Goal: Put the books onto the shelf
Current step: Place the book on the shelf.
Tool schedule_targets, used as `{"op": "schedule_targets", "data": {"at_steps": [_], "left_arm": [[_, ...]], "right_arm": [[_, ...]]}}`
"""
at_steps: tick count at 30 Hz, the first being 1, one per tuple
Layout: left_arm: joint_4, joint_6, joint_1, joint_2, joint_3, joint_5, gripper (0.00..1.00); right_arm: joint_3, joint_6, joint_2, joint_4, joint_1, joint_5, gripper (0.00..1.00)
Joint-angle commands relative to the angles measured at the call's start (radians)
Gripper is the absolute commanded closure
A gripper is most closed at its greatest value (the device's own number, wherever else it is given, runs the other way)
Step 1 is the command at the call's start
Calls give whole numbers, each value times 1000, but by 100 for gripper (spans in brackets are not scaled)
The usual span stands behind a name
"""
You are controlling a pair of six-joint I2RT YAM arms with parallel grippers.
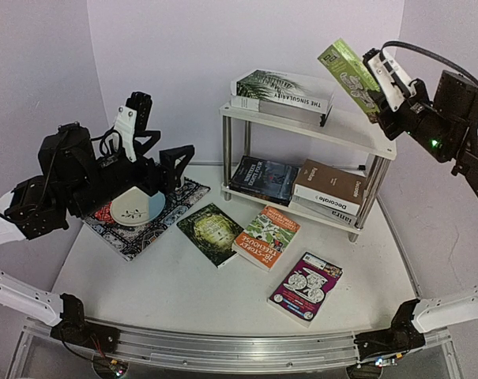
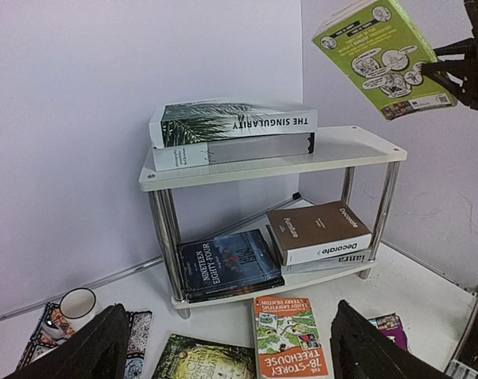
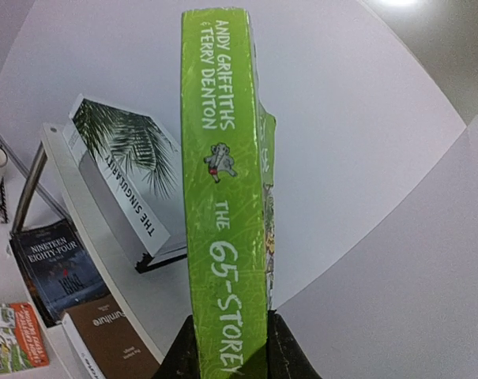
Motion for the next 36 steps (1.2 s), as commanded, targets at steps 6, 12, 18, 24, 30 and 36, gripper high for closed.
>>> {"op": "schedule_targets", "data": {"at_steps": [6, 12, 18, 24, 30, 36], "left_arm": [[48, 33, -1, 33, 42, -18, 10], [48, 10, -1, 50, 69, 7, 10], [49, -23, -1, 36, 48, 9, 10], [49, -27, -1, 28, 44, 7, 10], [50, -33, -1, 21, 31, 8, 10], [49, -33, -1, 41, 29, 13, 10]], "right_arm": [[70, -404, 5, 160, 0, 208, 100], [38, -465, -7, 160, 0, 256, 100], [65, -518, 4, 161, 1, 309, 100], [94, -530, 42, 162, 0, 368, 100], [151, -465, 103, 165, -7, 457, 100], [271, -146, 149, 88, -8, 422, 100]]}}
